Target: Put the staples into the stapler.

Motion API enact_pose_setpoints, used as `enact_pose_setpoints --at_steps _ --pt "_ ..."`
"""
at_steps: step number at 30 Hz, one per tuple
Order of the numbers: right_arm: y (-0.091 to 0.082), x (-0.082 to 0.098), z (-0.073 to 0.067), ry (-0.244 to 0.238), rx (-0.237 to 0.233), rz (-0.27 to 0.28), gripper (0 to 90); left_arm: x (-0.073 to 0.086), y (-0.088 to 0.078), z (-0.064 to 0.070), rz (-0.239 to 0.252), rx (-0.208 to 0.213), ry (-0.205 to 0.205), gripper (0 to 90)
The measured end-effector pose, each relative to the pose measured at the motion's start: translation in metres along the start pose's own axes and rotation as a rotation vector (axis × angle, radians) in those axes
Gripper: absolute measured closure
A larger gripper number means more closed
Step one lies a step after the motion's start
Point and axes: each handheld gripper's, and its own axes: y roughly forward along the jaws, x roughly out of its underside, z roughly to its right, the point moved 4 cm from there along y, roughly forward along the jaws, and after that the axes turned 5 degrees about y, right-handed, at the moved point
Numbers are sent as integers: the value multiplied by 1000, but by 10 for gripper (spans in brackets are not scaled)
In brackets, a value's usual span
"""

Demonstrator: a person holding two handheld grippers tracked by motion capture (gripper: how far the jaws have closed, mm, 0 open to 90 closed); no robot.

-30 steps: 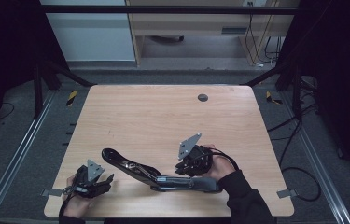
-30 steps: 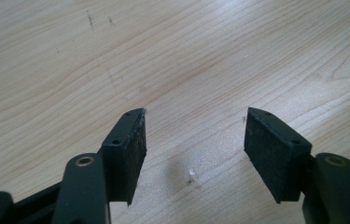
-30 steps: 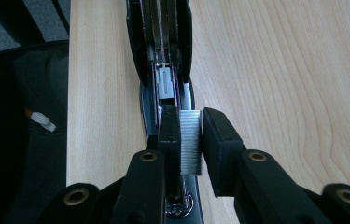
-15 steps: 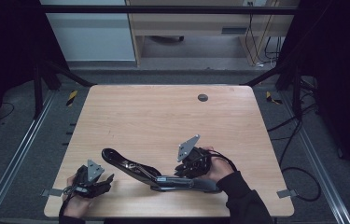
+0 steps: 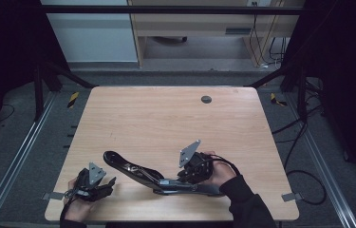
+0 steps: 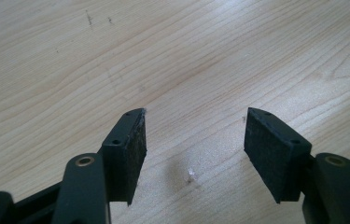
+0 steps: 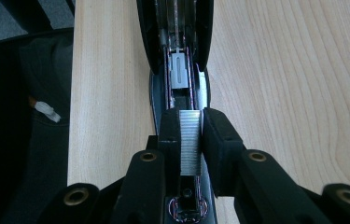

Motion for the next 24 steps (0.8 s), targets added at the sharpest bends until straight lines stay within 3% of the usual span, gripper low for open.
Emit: enact_pose_setpoints --at_steps 24 --pt "9 3 0 -17 -18 -23 776 0 0 0 -3 1 2 383"
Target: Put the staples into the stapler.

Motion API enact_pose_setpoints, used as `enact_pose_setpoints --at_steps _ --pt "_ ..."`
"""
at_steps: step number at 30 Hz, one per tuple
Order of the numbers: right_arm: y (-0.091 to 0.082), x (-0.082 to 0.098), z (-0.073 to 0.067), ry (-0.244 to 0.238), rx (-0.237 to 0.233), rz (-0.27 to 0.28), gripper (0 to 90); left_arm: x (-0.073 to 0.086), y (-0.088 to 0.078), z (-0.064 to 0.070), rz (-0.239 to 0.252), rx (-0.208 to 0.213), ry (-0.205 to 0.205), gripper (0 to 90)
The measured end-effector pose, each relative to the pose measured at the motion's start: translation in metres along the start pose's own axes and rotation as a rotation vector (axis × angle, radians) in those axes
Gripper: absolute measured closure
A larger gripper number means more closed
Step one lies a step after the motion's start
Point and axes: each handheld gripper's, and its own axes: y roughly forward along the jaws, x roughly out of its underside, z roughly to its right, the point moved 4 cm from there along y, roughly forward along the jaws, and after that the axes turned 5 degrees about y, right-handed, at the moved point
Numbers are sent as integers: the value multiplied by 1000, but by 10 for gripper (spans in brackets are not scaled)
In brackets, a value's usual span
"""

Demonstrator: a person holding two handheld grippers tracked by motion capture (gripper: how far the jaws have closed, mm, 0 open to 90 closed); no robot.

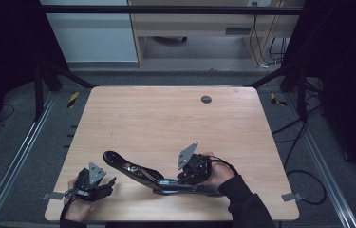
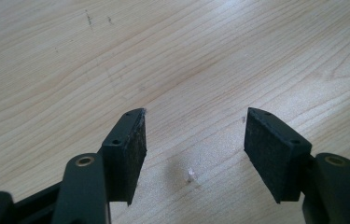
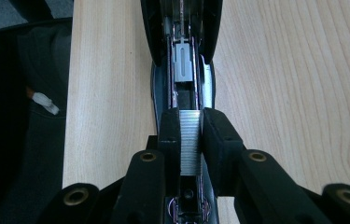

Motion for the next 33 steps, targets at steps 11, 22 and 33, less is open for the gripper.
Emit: enact_pose_setpoints --at_steps 11,22,33 --pt "1 1 1 -15 -4 -6 777 0 0 0 0 0 0 383" --pt "3 0 0 -28 -9 -2 778 0 0 0 -1 1 0 383" --pt "4 1 0 -36 -6 -17 777 0 0 0 -3 1 0 383"
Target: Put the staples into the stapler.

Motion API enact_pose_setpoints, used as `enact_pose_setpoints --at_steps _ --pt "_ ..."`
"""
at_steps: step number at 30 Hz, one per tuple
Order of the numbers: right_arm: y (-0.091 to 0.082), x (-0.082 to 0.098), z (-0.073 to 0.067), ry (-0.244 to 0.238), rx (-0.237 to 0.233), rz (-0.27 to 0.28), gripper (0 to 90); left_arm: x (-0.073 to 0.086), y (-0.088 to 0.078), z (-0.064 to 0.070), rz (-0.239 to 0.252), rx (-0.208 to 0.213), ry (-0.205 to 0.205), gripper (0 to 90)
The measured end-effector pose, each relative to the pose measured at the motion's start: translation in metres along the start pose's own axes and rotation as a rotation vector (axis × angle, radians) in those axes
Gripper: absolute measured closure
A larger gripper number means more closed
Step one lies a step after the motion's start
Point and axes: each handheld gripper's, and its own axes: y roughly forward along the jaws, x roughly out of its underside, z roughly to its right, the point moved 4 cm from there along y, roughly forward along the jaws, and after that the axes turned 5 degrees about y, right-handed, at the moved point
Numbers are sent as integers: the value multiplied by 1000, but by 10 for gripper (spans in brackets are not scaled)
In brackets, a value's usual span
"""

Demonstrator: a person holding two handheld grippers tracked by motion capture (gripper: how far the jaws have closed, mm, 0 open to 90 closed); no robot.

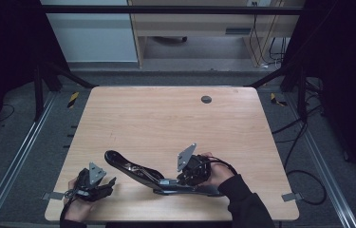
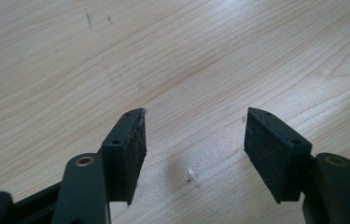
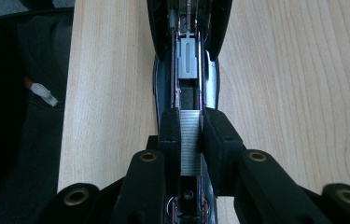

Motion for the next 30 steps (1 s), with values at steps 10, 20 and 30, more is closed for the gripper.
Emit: enact_pose_setpoints --at_steps 10,20,30 --pt "1 2 2 27 5 1 733 0 0 0 1 0 -1 382" --pt "-11 9 3 110 99 67 646 -2 -4 1 24 16 -25 379" --pt "-32 33 7 292 308 222 490 -4 -8 2 53 28 -46 378"
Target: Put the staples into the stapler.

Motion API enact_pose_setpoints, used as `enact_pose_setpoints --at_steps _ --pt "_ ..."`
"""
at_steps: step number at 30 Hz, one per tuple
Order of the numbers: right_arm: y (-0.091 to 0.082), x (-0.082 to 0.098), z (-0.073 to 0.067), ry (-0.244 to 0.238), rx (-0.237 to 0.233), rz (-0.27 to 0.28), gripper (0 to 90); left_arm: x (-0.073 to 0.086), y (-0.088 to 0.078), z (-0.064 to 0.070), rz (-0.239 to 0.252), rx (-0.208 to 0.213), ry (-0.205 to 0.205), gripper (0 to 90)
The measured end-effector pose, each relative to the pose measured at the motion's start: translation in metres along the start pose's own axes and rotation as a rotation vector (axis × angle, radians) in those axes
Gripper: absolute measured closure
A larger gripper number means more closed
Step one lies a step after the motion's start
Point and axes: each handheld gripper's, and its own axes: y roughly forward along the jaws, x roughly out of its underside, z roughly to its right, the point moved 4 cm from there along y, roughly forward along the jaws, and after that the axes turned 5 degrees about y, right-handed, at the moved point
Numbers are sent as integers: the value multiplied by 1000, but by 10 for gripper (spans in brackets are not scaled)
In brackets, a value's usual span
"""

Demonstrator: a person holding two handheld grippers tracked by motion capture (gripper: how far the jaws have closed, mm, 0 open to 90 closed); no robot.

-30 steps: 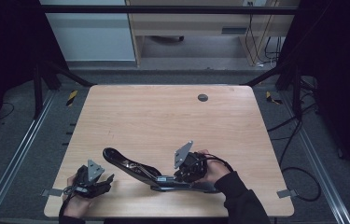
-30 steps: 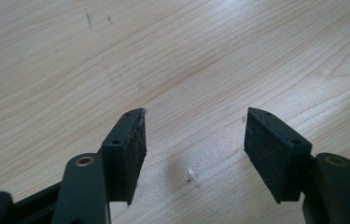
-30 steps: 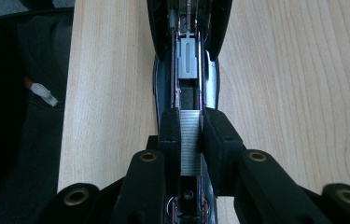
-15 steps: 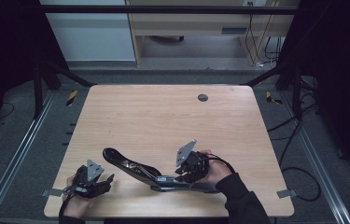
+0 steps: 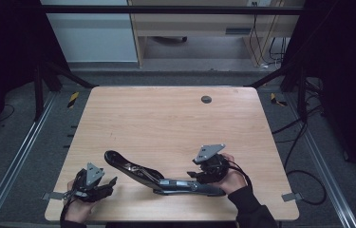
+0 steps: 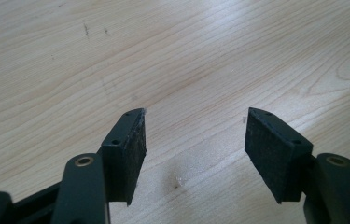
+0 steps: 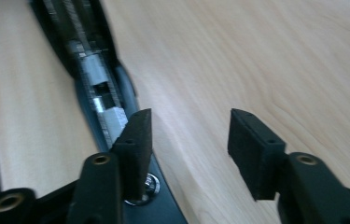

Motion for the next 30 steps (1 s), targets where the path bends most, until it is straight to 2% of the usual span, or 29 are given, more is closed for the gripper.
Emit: enact_pose_setpoints --at_steps 2,5,6,10,12,16,23,28,30 --pt "-6 3 4 38 61 34 441 -1 -1 0 6 3 -1 378" --pt "-12 8 9 72 114 67 431 -1 -3 1 20 6 -8 379" --pt "-14 11 11 98 128 88 428 -2 -3 1 22 7 -9 379" --pt "-20 22 16 171 164 101 418 -3 -5 3 38 11 -11 379" --pt "-22 30 19 187 179 136 422 -4 -6 3 48 12 -12 379" --pt "-25 43 23 220 205 137 422 -5 -10 4 68 14 -10 379" --pt "-39 66 28 278 245 155 416 -7 -21 2 140 41 -60 379" --pt "-49 88 29 297 286 153 414 -10 -26 2 177 39 -88 373" --pt "-51 96 29 327 298 143 418 -11 -29 2 193 38 -98 371"
